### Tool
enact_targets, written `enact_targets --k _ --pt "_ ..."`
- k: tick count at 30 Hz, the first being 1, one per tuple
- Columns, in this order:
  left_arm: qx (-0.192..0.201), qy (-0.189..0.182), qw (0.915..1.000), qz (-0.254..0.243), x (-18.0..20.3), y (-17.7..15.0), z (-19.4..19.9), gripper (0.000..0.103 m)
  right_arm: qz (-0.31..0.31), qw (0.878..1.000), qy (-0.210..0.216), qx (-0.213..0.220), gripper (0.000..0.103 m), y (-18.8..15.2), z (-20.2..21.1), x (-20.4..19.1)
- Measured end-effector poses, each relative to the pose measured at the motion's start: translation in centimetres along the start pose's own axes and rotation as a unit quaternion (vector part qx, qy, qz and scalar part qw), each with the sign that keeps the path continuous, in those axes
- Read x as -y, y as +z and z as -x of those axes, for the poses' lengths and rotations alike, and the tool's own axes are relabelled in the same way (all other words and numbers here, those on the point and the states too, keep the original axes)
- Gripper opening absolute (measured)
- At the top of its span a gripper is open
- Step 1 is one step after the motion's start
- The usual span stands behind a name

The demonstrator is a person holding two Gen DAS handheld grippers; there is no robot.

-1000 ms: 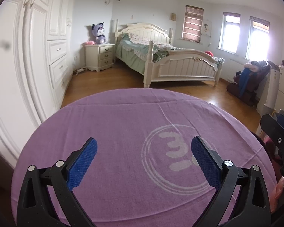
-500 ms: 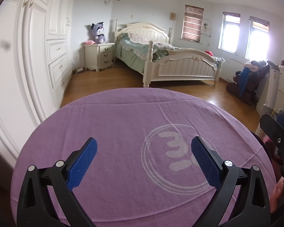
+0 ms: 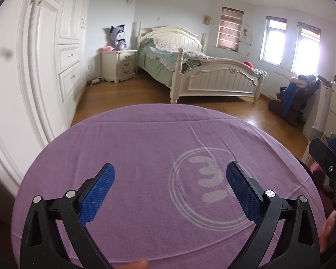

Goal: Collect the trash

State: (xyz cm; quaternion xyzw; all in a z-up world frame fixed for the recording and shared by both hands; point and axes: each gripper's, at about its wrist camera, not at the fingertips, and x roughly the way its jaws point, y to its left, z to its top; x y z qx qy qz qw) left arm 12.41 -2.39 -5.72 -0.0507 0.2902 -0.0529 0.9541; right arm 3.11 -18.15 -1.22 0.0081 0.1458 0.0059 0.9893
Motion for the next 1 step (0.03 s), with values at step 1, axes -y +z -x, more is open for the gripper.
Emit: enact_targets --k 1 --pt "0.0 0.0 1.0 0.0 0.0 -0.02 -0.01 0.098 0.0 1.0 0.0 0.0 0.098 0.0 0.0 0.01"
